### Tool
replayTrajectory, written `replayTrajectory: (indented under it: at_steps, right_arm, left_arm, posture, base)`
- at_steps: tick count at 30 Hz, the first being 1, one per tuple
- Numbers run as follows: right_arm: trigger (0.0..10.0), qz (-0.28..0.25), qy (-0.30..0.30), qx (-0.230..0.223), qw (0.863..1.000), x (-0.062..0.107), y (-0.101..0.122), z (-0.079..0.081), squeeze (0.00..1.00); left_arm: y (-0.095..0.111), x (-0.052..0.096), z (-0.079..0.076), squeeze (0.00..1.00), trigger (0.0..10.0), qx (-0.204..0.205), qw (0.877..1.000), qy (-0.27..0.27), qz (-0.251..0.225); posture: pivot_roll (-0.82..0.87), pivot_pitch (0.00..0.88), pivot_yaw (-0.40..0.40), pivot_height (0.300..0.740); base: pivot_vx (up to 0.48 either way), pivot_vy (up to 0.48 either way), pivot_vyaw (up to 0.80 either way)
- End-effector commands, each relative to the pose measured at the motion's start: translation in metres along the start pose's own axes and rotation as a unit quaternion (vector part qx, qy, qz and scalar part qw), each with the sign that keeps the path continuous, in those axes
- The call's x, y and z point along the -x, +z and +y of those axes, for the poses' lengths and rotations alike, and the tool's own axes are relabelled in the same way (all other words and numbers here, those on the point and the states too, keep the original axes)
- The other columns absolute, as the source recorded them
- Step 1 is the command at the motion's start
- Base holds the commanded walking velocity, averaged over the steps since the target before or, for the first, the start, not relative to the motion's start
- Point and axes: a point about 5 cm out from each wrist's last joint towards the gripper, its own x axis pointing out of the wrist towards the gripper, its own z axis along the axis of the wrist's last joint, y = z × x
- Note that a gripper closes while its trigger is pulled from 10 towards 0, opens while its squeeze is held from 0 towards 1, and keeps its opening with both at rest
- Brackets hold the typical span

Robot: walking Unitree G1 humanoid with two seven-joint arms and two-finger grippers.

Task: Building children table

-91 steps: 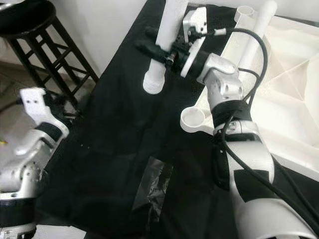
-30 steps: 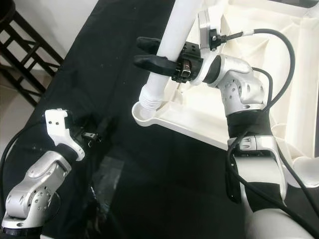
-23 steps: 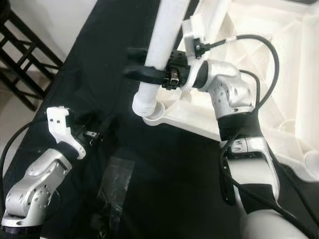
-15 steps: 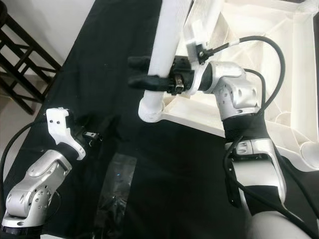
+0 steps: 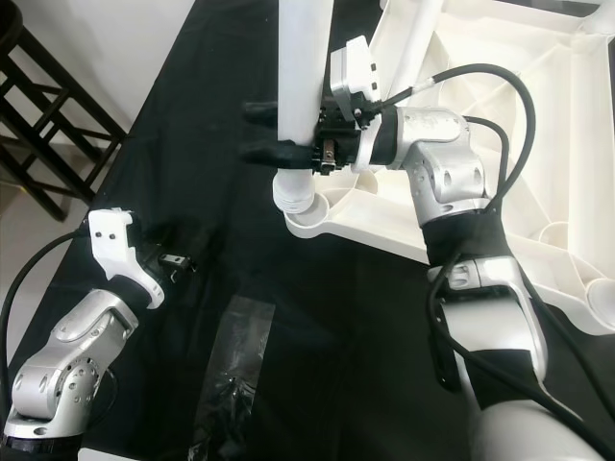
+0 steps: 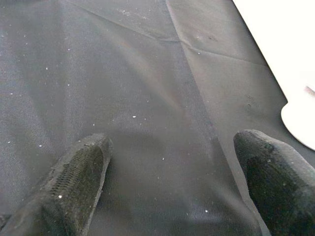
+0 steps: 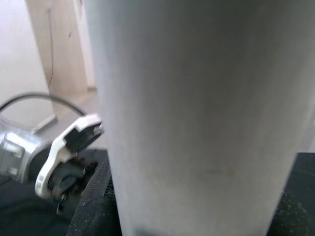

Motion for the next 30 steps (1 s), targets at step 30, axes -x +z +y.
replayTrajectory:
  at_steps: [30]
  right_arm:
    - [10.0,0.051,-0.008,-0.130,0.990,0.025,-0.059,0.011,0.00]
  left_arm:
    - [-0.014,0.006,0.005,0.00,10.0,0.000,1.000,0.009,0.027]
  posture:
    - [0.08,0.331,0.039,0.740]
  base:
    - [0.000,0.000,0.00]
